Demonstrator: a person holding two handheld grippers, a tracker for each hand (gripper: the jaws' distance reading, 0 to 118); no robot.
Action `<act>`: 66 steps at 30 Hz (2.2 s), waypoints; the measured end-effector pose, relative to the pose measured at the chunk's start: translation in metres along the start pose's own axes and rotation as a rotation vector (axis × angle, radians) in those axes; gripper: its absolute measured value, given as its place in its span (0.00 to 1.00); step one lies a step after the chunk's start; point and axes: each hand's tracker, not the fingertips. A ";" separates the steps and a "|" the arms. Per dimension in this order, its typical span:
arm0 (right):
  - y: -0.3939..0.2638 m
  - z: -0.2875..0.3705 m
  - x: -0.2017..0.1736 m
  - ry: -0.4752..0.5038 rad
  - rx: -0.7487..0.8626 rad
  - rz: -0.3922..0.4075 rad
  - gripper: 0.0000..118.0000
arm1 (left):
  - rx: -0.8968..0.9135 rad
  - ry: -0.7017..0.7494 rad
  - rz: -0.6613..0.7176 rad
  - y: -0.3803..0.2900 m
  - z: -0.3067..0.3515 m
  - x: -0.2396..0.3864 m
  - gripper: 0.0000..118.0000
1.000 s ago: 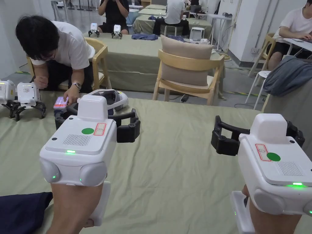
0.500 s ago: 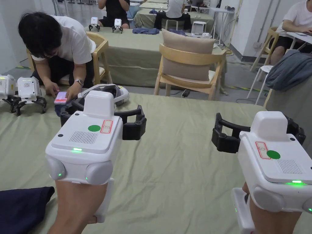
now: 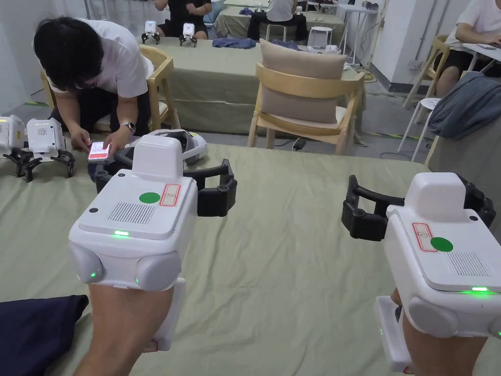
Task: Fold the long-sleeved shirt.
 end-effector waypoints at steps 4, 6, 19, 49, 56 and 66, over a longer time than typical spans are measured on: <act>0.000 0.000 -0.001 -0.002 0.001 0.004 1.00 | -0.003 0.002 0.000 -0.001 0.000 0.000 0.94; 0.000 0.001 -0.001 -0.001 0.001 0.001 1.00 | -0.003 0.008 0.007 -0.001 0.000 -0.001 0.94; 0.001 0.000 -0.001 -0.001 0.001 0.001 1.00 | 0.003 0.018 0.004 0.006 0.003 -0.001 0.94; -0.001 0.004 -0.007 0.021 0.002 0.023 1.00 | -0.021 0.076 0.010 0.014 0.015 0.008 0.94; 0.000 0.005 -0.006 0.018 0.006 0.022 1.00 | -0.026 0.060 0.044 0.015 0.019 0.003 0.94; 0.003 0.005 0.001 0.005 0.015 -0.005 1.00 | -0.016 0.085 0.013 0.013 0.019 -0.002 0.94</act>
